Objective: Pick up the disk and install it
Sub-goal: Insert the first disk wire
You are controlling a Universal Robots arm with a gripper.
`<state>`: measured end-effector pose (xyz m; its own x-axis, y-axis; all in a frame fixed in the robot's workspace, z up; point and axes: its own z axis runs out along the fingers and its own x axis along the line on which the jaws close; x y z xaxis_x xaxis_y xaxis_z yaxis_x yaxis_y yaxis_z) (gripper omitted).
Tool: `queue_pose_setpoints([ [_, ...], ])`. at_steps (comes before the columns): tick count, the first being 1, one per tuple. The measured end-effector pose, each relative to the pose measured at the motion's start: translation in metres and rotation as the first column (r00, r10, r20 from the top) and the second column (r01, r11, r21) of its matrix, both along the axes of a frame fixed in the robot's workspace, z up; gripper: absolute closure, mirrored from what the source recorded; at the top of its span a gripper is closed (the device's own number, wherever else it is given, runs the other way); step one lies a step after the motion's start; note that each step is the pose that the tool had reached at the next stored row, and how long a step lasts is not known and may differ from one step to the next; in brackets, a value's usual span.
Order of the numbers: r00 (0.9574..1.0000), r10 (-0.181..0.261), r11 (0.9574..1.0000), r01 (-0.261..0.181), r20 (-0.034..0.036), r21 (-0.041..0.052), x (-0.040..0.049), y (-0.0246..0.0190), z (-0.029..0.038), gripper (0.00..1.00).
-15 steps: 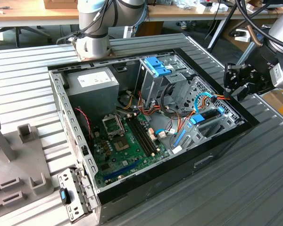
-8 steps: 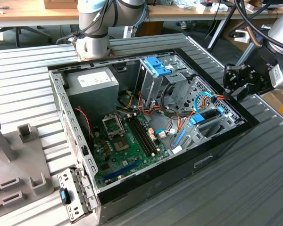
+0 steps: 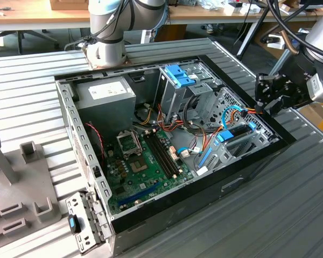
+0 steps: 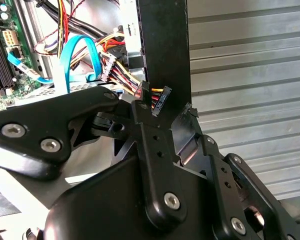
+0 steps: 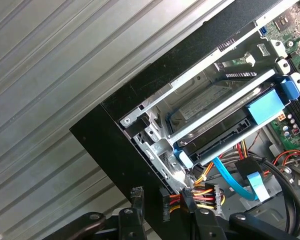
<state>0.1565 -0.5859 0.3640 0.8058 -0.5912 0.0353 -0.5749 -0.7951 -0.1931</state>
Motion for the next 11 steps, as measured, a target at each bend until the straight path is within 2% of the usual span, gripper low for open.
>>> queue_pose_setpoints([
  [1, 1.0, 0.0, 1.0, 0.0, 0.0, -0.0001, 0.0, 0.0, 0.0, 0.64],
  [6, 1.0, 0.0, 1.0, 0.0, 0.0, -0.0001, 0.0, 0.0, -0.0001, 0.66],
  [7, 1.0, 0.0, 1.0, 0.0, 0.0, -0.0001, 0.0, 0.0, -0.0001, 0.73],
  [11, 1.0, 0.0, 1.0, 0.0, 0.0, -0.0001, 0.0, 0.0, -0.0002, 0.73],
])
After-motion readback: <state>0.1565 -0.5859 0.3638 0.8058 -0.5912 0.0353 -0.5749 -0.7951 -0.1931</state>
